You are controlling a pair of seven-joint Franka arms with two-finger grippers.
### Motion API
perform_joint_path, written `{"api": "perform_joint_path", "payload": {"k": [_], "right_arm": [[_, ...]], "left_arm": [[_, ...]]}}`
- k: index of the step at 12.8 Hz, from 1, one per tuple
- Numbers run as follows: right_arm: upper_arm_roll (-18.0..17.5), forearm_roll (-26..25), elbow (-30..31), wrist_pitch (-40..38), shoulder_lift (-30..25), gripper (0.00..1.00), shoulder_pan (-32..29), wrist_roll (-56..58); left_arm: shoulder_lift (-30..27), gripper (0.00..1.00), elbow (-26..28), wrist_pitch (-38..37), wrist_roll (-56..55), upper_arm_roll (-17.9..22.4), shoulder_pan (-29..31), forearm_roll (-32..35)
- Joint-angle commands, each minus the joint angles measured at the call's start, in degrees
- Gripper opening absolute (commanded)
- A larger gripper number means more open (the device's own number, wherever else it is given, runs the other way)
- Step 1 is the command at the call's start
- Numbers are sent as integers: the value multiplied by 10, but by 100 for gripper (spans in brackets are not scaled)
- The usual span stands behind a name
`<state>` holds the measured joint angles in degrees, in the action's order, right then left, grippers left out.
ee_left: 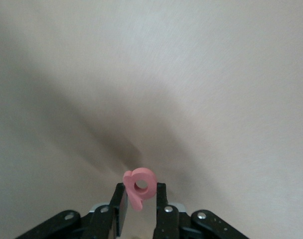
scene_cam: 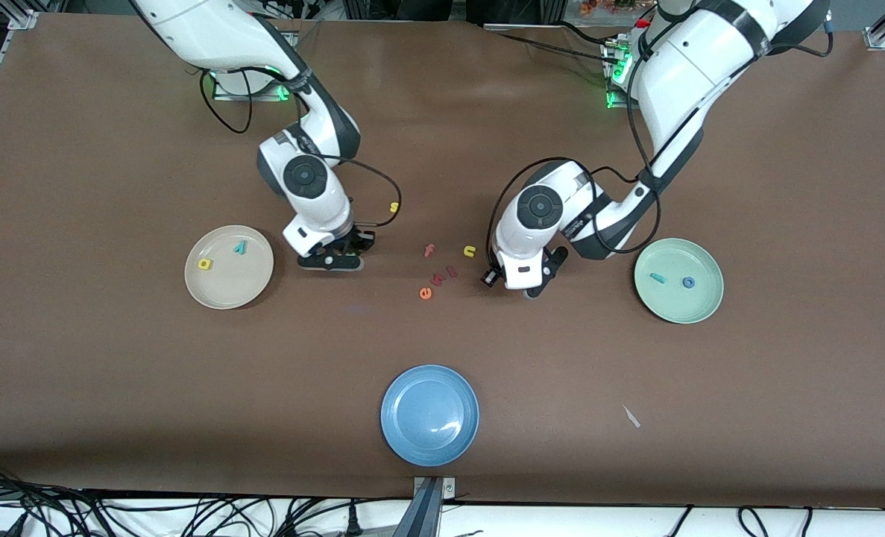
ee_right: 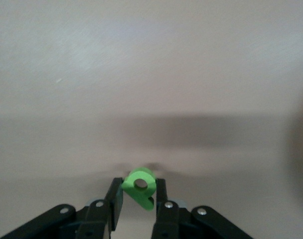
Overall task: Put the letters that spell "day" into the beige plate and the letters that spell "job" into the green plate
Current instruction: 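Drop the p on the beige plate while the left drops a on green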
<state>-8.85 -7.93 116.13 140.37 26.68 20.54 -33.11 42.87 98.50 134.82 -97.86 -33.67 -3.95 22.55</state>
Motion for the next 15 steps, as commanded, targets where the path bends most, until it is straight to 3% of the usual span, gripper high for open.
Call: {"api": "perform_joint_path", "payload": {"k": [1,3,6,9,11,13,14,15], "right_arm": [[-4,-3,10,-82,-67,17,-75,148],[8,-3,10,-117,-89,17,-114,242],[66,-1,10,-128,-90,21,-118,342],[68,5,10,-127,-88,36,-118,337],[68,25,9,-127,-88,51,-118,336],[68,31,9,-128,-88,59,-118,336],[67,31,2,-132,-88,61,-118,335],[67,32,-9,-134,-89,69,-118,340]], "left_arm": [[-38,1,9,-56,83,-40,67,1],[-44,1,9,-121,174,-109,164,2],[-44,1,11,-241,358,-204,318,3],[-44,1,17,-300,513,-208,396,14],[-38,2,34,-316,594,-205,442,59],[-29,3,49,-316,638,-201,471,102],[-22,6,51,-315,653,-199,481,113],[-17,20,51,-313,658,-192,483,113]]}}
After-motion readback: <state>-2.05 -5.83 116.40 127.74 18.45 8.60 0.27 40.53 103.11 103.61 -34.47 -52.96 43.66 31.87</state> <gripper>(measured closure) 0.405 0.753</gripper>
